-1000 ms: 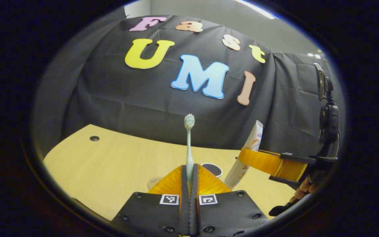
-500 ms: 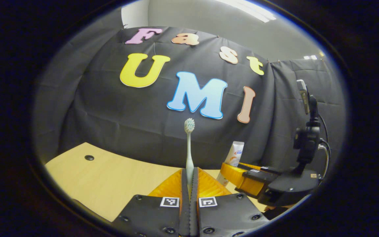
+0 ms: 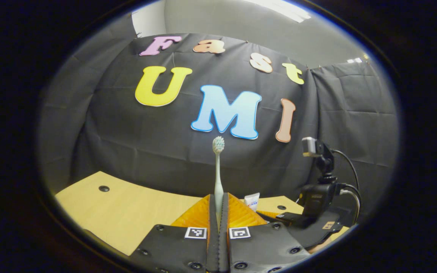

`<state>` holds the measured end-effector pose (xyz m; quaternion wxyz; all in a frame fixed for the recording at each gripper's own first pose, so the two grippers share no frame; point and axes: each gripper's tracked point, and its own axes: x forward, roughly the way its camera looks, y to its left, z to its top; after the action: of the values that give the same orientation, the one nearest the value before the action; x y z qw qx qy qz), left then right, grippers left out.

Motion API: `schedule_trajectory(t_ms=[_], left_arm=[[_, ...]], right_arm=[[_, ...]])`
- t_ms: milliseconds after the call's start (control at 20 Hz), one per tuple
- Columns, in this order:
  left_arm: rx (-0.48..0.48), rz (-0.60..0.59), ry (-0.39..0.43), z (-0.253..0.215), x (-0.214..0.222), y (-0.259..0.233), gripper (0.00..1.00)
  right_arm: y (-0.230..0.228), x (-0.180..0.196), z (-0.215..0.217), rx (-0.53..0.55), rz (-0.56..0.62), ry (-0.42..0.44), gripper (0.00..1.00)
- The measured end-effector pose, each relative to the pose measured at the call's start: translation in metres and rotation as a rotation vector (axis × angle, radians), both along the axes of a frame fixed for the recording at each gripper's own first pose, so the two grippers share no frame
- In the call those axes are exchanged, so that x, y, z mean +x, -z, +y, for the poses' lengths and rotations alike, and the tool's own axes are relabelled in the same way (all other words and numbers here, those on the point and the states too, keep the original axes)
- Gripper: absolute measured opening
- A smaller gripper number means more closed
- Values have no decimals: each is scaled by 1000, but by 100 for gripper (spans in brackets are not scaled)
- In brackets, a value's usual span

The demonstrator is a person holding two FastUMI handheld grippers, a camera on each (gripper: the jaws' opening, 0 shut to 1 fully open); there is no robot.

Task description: Put the toothbrush and toothpaste on the desktop into the cup, then pick up the cup and place it on the coaster on the desktop.

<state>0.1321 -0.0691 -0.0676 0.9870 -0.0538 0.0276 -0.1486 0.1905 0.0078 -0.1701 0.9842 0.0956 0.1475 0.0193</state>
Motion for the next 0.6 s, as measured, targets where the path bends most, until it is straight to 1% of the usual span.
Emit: schedule_trajectory(t_ms=[150,250,300,350,400,450,500,600], left_arm=[[6,13,-12,0,7,6,7],[7,17,-14,-2,11,9,7],[6,20,-10,-4,13,11,7],[4,24,-7,-7,16,13,7],[0,28,-1,-11,18,17,7],[-8,33,3,-15,20,20,7],[-18,36,8,-18,25,22,7],[-39,32,15,-25,30,24,7]], right_arm=[[25,-3,0,19,77,-15,35],[30,-7,0,28,95,-30,39],[29,-7,-1,30,94,-31,36],[29,-8,-1,36,95,-35,39],[27,-11,-2,37,98,-38,46],[22,-15,-4,38,87,-42,46],[17,-17,-8,36,75,-41,57],[3,-25,-19,34,44,-24,58]])
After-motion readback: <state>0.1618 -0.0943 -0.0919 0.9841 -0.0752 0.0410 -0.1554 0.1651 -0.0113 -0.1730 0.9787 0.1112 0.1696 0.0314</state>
